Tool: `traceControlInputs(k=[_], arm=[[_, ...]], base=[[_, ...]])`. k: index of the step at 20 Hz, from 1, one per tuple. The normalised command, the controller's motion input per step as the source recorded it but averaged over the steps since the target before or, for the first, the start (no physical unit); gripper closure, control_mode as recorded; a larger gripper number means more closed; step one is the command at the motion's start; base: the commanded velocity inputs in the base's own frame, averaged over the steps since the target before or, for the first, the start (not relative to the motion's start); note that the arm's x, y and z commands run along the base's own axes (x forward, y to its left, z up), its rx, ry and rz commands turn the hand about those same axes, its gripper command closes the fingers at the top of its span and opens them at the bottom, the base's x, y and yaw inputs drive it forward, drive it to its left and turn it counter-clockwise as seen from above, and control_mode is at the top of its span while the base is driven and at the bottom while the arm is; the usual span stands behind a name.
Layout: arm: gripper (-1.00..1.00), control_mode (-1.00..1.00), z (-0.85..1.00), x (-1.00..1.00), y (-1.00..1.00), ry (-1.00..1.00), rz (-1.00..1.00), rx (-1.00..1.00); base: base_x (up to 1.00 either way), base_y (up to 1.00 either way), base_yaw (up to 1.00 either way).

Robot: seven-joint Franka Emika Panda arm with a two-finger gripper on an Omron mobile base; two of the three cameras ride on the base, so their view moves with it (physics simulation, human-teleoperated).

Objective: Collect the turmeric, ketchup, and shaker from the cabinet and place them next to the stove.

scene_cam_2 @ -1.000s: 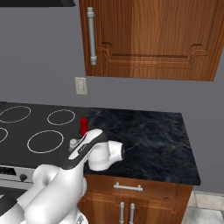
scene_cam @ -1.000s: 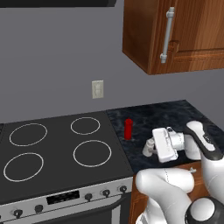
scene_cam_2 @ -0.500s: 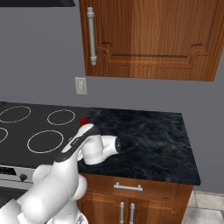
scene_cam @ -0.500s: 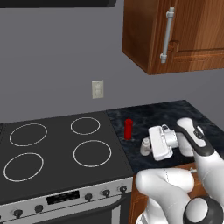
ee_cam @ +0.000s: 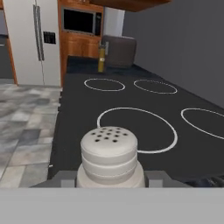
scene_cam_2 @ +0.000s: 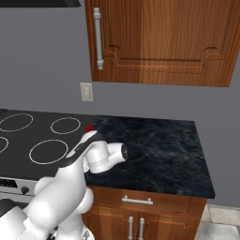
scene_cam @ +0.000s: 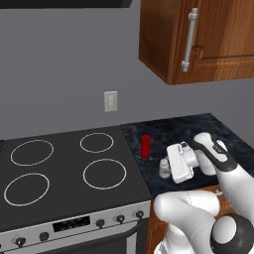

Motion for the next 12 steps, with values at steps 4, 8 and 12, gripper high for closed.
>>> traceControlInputs(k=[4,8,12], arm=[[1.0,-1.0,-0.37,0.0,0.0,0.0,0.0,-0.01],[1.0,-1.0,-0.27,0.01,0.01,0.04,0.0,0.0],[1.0,-1.0,-0.16,0.1,0.08,0.05,0.03,0.0]], base=[[0.0,0.0,0.0],[0.0,0.0,0.0],[0.0,0.0,0.0]])
